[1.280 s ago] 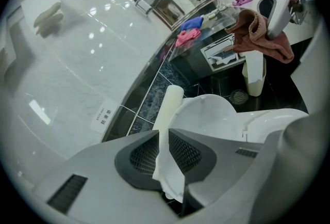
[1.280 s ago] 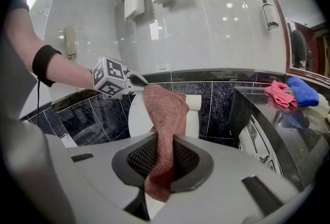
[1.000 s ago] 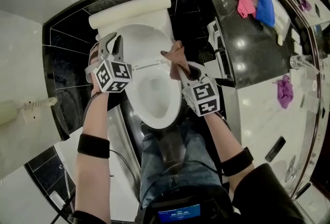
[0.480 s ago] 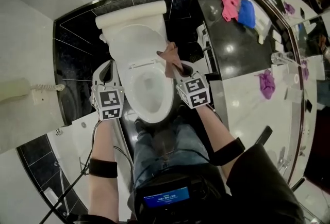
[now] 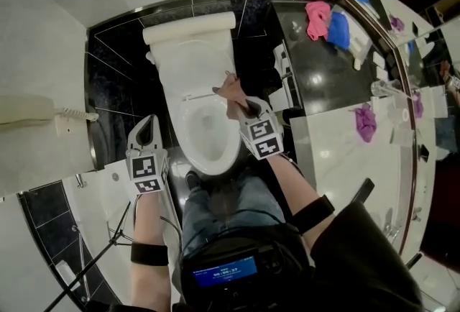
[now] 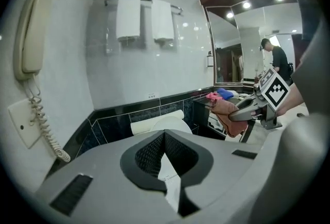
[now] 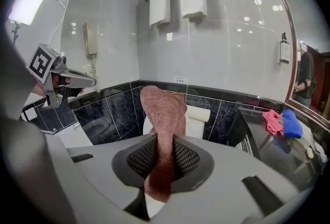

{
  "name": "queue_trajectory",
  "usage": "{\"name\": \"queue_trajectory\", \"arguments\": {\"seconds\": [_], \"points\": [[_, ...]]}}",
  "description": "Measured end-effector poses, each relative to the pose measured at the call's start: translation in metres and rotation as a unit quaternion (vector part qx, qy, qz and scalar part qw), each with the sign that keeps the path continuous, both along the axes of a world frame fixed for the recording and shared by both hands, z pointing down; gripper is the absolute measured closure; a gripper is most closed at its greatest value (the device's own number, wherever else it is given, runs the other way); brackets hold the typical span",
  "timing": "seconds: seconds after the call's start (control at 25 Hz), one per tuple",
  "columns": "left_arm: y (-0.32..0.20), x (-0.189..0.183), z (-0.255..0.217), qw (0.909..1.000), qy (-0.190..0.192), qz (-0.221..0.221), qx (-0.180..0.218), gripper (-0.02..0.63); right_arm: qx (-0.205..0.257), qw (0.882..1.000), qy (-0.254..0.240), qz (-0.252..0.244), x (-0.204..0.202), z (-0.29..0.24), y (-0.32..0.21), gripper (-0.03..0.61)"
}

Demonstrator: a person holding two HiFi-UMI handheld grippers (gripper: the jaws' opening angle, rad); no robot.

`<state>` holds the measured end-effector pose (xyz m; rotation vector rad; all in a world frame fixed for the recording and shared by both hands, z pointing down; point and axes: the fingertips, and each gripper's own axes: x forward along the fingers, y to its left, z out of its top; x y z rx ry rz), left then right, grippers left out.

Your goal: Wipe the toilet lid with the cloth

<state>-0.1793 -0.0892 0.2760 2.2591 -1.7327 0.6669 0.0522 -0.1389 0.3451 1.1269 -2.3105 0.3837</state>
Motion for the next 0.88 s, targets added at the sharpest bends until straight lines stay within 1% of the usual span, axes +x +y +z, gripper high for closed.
{"name": "queue_trajectory", "arguments": {"seconds": [0.2,0.4,0.48,0.68,0.8,0.88], "points": [[0.008,-0.014,0.009,0.9999,-0.011,-0.008,0.003,0.614,0.019,1.0,0.004,-0.018,-0.032,0.007,-0.012,0.499],[0.008,-0.02,0.023,0.9999,0.0,-0.012,0.011,0.614,0.046,0.998,0.016,-0.04,-0.072,0.033,-0.055,0.497],[0.005,-0.022,0.033,0.9999,0.001,-0.009,0.012,0.614,0.057,0.997,0.016,-0.057,-0.095,0.043,-0.074,0.499],[0.0,-0.033,0.064,0.9998,0.0,-0.002,0.021,0.614,0.081,0.991,0.017,-0.103,-0.167,0.079,-0.106,0.498],[-0.004,-0.045,0.079,0.9997,-0.005,0.002,0.023,0.614,0.087,0.99,0.021,-0.113,-0.205,0.107,-0.125,0.497],[-0.006,-0.053,0.085,0.9997,-0.006,0.0,0.024,0.614,0.088,0.99,0.026,-0.11,-0.221,0.123,-0.141,0.497]]}}
